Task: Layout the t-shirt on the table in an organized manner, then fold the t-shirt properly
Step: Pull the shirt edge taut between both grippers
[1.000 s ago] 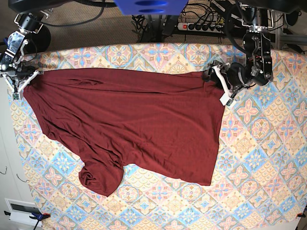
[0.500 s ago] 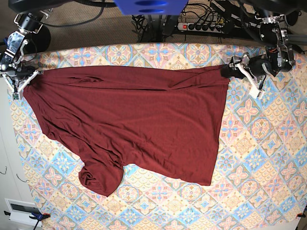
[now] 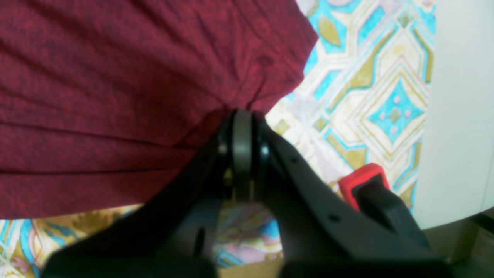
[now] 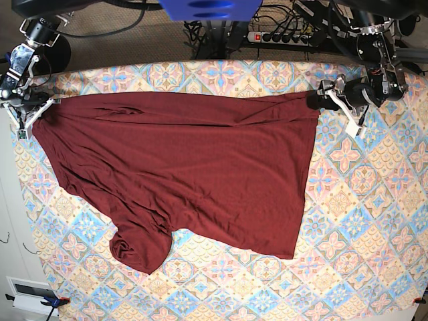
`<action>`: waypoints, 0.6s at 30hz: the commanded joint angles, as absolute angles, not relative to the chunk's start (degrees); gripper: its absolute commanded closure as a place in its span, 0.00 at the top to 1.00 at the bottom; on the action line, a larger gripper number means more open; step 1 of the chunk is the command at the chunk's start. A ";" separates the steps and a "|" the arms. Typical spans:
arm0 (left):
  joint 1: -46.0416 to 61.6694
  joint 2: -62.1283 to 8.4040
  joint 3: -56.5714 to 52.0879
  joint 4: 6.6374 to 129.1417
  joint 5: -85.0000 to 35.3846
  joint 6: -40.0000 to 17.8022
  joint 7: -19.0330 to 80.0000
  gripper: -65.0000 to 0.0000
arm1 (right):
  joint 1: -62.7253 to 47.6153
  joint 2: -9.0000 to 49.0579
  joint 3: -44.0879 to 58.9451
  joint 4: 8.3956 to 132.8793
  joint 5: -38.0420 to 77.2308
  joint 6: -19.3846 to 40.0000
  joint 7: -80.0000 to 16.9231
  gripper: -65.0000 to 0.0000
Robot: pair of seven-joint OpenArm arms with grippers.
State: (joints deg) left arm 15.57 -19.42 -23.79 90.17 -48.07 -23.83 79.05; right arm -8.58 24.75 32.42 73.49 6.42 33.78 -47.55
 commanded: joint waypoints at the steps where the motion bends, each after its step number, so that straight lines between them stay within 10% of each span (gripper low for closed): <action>1: 15.69 -18.77 -23.60 89.63 -47.08 -23.60 79.69 0.60 | -8.40 25.89 32.66 74.07 5.93 33.54 -47.87 0.00; 12: 15.87 -17.80 -16.31 85.14 -47.08 -23.60 79.60 0.57 | -8.40 25.89 32.84 74.33 5.93 33.54 -47.87 0.00; 18: 16.22 -17.80 -15.08 85.14 -47.43 -23.78 79.69 0.07 | -8.40 25.89 32.84 74.33 6.11 33.54 -47.87 0.00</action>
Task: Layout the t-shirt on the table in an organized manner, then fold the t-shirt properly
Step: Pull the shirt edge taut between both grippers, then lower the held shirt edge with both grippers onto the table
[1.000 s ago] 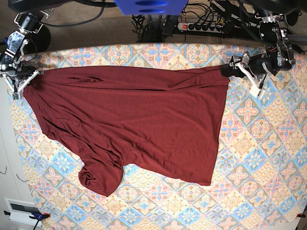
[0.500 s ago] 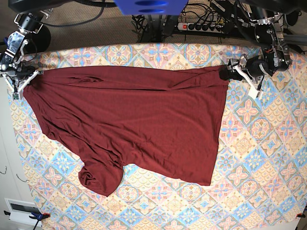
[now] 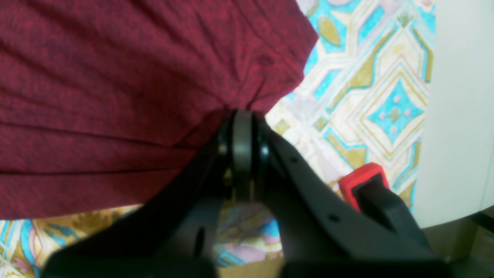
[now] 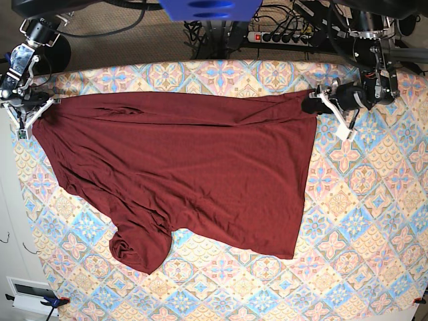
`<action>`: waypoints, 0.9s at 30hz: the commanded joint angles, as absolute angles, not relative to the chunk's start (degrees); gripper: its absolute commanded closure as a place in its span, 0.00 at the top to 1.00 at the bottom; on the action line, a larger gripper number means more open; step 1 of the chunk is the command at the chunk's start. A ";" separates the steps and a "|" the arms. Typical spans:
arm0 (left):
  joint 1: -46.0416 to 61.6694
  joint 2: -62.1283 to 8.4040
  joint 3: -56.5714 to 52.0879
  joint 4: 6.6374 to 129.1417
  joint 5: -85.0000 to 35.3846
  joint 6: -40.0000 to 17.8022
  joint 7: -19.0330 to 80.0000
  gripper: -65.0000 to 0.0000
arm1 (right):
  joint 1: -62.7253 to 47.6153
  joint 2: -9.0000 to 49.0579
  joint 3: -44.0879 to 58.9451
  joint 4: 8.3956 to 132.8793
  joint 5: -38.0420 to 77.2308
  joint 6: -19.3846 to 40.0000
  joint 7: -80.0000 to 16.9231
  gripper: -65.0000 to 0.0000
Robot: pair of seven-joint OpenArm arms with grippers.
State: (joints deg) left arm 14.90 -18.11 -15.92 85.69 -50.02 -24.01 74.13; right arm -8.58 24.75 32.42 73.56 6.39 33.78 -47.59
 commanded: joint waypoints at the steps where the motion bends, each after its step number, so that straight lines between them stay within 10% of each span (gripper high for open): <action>1: 16.22 -17.89 -15.08 85.14 -47.52 -23.78 79.78 0.00 | -8.40 25.89 32.84 74.33 6.11 33.54 -47.87 0.00; 27: 20.97 -31.96 -26.86 85.49 -62.55 -23.96 79.87 0.00 | -13.76 25.63 32.92 85.58 6.29 33.54 -49.63 0.00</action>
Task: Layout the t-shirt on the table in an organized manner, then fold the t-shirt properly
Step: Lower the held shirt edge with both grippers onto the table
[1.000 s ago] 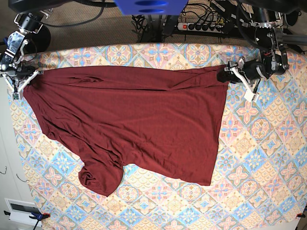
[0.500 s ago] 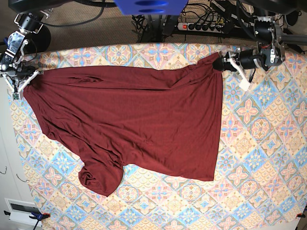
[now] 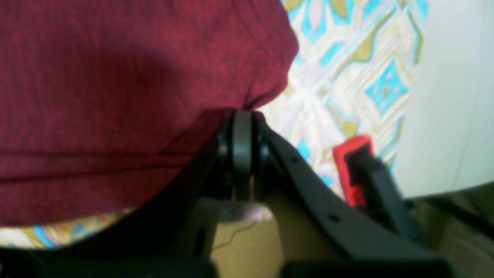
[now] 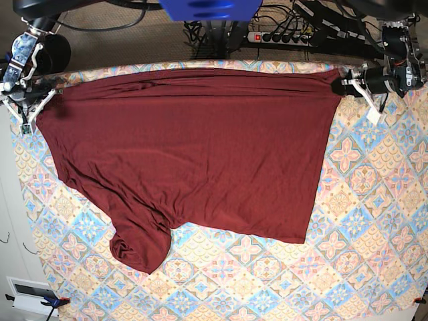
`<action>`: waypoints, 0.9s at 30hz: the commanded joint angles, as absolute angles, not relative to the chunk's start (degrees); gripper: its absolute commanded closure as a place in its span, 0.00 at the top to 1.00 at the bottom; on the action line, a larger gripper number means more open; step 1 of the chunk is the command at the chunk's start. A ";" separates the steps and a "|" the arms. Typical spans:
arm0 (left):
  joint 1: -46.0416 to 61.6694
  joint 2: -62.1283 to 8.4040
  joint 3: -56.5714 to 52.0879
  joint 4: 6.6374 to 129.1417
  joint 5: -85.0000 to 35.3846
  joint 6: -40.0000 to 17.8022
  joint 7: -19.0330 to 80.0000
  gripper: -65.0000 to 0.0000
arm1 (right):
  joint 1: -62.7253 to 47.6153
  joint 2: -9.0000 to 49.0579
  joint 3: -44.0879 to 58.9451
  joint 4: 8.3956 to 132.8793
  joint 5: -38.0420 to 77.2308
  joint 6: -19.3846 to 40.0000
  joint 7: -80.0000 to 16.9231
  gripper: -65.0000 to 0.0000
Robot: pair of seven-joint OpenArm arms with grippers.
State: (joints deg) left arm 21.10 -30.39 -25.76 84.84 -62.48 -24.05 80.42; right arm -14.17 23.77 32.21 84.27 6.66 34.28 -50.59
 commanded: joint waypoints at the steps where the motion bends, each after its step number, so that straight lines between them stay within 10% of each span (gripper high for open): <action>1: 20.97 -31.87 -27.56 85.49 -62.64 -23.96 79.87 0.00 | -13.85 25.63 32.92 85.58 6.29 33.54 -49.63 0.00; 27: 4.35 -21.14 -29.14 85.05 -68.88 -23.60 79.43 0.00 | -12.44 25.63 35.03 85.41 6.02 33.54 -49.71 0.00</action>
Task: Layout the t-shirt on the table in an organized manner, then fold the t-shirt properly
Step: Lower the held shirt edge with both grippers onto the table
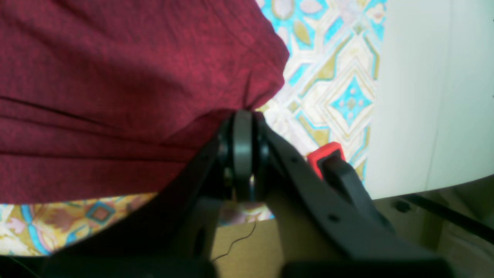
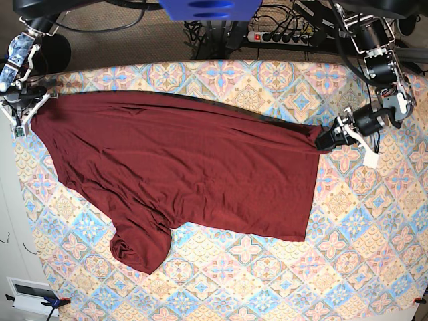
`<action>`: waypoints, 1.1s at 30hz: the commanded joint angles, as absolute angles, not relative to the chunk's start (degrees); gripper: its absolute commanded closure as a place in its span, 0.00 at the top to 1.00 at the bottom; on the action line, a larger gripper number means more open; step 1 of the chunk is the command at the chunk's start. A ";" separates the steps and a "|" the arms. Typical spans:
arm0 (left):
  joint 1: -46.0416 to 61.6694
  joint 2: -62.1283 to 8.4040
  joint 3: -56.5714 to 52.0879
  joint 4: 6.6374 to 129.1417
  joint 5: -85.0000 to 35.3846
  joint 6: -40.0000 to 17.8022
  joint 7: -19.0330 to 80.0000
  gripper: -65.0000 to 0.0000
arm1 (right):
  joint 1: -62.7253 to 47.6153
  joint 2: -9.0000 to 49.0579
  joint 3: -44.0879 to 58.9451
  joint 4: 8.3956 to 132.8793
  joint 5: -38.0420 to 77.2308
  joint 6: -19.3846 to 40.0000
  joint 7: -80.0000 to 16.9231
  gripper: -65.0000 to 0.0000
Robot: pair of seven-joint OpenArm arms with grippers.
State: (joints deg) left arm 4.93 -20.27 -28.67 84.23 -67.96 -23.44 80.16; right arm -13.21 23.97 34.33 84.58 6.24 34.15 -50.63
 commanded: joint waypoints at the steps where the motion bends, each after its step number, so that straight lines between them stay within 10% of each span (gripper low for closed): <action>1: 3.82 -20.62 -29.14 85.05 -68.09 -23.60 79.43 0.00 | -11.47 25.63 35.03 85.41 6.02 33.54 -49.71 0.00; 33: -0.22 -17.71 -29.14 76.44 -58.07 -23.60 69.67 0.00 | -1.01 25.63 35.12 78.99 5.93 33.36 -49.19 0.00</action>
State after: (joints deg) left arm 0.67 -16.69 -28.82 75.61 -56.95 -23.40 71.07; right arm -0.93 24.29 34.54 78.67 6.61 33.82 -48.95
